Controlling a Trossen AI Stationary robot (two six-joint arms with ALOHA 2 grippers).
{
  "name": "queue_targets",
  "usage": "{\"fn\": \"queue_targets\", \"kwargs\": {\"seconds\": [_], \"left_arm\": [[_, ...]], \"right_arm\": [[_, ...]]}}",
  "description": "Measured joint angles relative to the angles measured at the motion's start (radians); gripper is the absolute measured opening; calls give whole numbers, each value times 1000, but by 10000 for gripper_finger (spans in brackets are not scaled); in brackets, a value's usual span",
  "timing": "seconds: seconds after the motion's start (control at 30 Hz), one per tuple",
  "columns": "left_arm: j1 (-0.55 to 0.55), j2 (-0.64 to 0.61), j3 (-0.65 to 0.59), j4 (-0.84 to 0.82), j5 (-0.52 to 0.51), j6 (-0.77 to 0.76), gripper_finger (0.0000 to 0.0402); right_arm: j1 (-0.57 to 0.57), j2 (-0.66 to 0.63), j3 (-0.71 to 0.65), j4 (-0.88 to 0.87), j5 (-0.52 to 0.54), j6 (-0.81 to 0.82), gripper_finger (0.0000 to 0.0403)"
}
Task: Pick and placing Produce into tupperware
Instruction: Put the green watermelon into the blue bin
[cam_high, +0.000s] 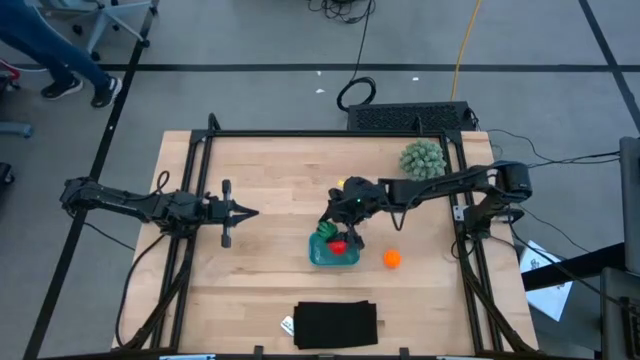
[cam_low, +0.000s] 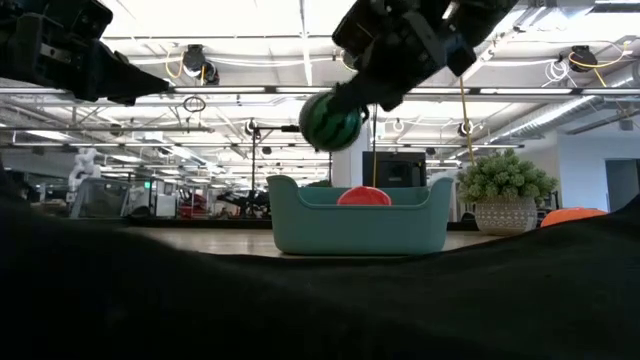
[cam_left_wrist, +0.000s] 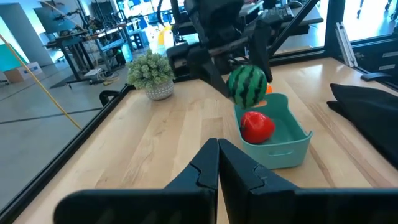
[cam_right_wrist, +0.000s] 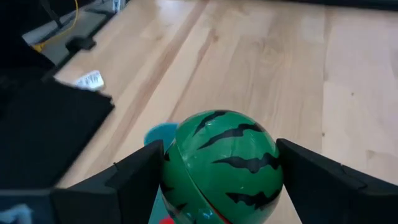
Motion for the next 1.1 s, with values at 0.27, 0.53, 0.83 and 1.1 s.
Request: {"fn": "queue_targets", "kwargs": {"seconds": [0.27, 0.53, 0.83, 1.1], "left_arm": [[0, 0, 0, 0, 0, 4, 15], [0, 0, 0, -1, 0, 5, 15], [0, 0, 0, -2, 0, 5, 15], [0, 0, 0, -8, 0, 4, 15]], "right_arm": [[19, 71, 0, 49, -1, -45, 288], [36, 108, 0, 95, -1, -38, 288], [72, 108, 0, 74, 2, -110, 288], [97, 109, 0, 65, 93, -301, 288]]}}
